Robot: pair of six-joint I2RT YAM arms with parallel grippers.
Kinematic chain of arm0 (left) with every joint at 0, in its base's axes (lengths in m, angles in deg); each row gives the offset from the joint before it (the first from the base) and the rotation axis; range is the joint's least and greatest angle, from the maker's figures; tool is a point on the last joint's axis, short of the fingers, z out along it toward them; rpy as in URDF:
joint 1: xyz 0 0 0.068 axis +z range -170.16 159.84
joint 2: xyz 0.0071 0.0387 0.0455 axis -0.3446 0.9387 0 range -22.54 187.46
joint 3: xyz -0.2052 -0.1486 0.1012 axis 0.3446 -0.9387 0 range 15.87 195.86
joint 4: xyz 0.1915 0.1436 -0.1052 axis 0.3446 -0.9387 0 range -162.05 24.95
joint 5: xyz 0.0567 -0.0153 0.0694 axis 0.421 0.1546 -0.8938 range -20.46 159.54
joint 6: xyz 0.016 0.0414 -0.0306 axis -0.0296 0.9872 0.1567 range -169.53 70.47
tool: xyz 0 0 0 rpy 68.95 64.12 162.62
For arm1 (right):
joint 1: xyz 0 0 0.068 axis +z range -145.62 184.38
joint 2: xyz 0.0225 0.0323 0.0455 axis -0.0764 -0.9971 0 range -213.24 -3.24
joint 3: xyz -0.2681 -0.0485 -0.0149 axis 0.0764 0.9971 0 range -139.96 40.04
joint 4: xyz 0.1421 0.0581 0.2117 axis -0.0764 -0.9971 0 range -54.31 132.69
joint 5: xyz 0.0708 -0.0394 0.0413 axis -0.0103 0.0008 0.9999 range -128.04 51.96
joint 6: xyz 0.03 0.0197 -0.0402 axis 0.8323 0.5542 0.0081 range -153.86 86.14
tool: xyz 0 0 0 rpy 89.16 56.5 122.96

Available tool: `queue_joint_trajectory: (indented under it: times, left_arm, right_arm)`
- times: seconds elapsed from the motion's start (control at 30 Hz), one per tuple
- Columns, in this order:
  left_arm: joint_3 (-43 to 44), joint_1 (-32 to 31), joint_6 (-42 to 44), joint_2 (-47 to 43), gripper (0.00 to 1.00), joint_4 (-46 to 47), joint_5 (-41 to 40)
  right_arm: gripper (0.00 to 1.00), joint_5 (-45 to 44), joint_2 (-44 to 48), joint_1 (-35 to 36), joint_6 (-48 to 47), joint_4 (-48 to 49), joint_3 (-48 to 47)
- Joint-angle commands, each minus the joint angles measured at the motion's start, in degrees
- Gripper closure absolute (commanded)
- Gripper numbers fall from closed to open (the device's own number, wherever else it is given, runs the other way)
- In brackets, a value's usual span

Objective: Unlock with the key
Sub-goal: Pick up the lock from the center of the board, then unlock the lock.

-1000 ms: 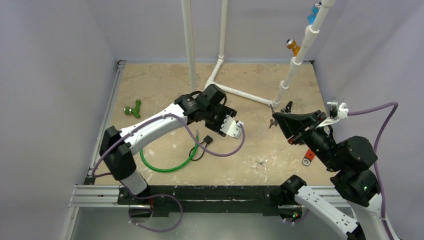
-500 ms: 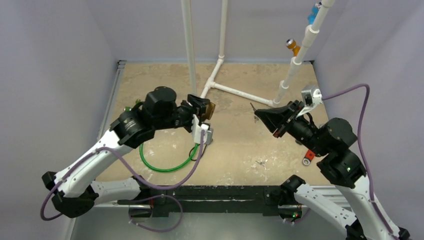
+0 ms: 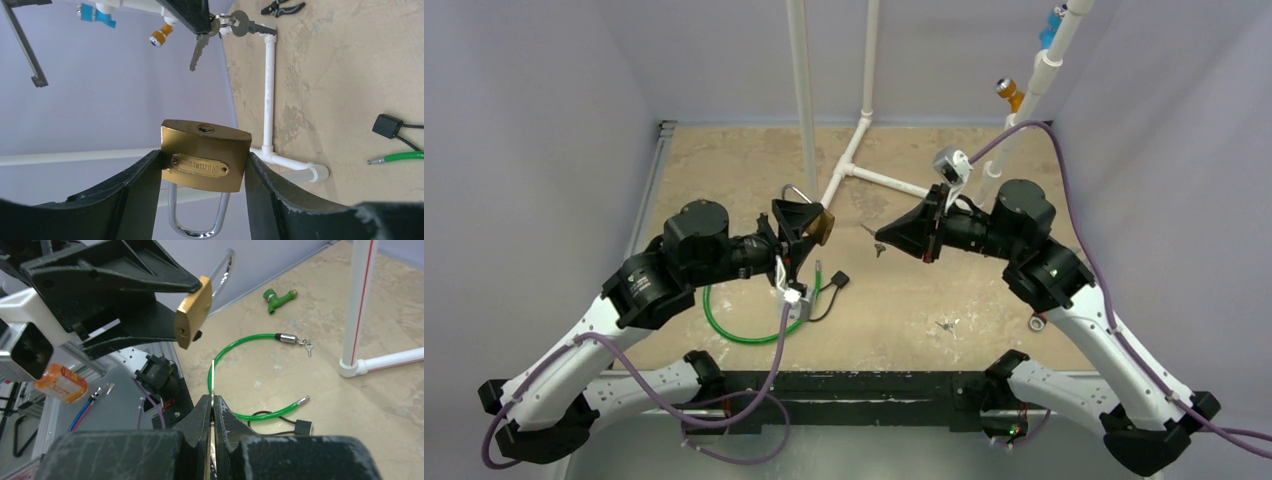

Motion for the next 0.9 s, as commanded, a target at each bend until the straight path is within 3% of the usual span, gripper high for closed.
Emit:
queue_joint_trajectory:
  times: [0.0,0.33,0.87]
  left_arm:
    - [-1.5,-0.2,8.1,-1.2,1.0,7.9,-3.2]
    - [0.4,-0.2,10.7,-0.8,1.0,8.3,-10.2]
    - [5.5,-0.3,14.2,0.5,1.0,8.9,-14.2]
  right_arm:
    - [1.0,6.1,-1.8,-0.1,-2.1,2.0,-4.3]
    - [1.0,6.2,-4.9,-0.1,-3.3,2.1,-7.1]
    - [1.0,3.8,-9.6,0.8,-1.3,5.4,-9.9]
